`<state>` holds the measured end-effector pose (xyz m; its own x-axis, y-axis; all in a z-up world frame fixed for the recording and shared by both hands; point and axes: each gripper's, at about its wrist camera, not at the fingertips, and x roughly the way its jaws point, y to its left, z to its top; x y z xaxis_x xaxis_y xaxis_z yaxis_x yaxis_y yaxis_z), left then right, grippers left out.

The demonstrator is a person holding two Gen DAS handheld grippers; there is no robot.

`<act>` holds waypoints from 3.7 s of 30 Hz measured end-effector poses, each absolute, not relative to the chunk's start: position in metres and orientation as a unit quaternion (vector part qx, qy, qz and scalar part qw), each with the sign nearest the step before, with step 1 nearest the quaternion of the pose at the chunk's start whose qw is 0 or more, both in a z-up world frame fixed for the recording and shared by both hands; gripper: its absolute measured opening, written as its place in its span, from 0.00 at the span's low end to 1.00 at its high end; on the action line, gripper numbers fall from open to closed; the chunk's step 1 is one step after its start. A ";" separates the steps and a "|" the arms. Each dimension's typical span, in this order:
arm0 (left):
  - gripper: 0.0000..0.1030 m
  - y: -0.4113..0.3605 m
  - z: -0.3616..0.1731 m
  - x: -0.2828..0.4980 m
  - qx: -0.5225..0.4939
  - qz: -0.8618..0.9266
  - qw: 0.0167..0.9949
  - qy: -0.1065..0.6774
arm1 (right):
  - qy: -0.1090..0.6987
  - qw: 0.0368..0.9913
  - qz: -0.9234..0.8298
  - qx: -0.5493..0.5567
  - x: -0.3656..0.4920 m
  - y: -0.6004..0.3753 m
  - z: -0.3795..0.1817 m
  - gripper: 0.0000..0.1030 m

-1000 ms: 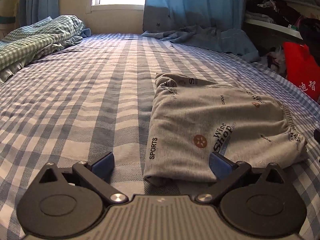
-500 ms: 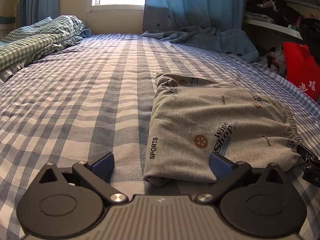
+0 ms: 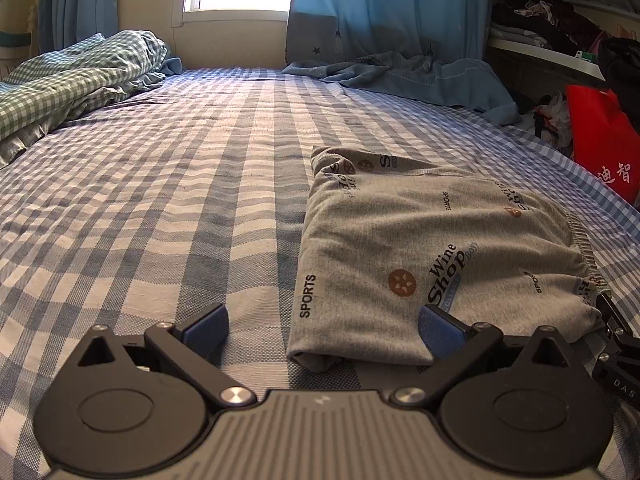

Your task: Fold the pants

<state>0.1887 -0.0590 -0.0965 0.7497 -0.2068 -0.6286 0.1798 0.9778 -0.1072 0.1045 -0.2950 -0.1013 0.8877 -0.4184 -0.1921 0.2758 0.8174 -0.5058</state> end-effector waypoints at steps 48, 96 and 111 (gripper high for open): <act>0.63 -0.041 -0.073 0.266 -0.060 -0.158 0.877 0.450 | 0.369 0.919 0.034 0.139 0.207 -0.375 -0.060 0.69; 0.11 0.079 -0.075 0.272 0.064 0.003 0.944 0.324 | 0.331 0.920 0.143 0.153 0.333 -0.200 -0.064 0.19; 0.68 0.082 -0.030 0.251 0.042 0.021 0.944 0.326 | 0.293 0.944 0.117 0.100 0.295 -0.189 -0.027 0.64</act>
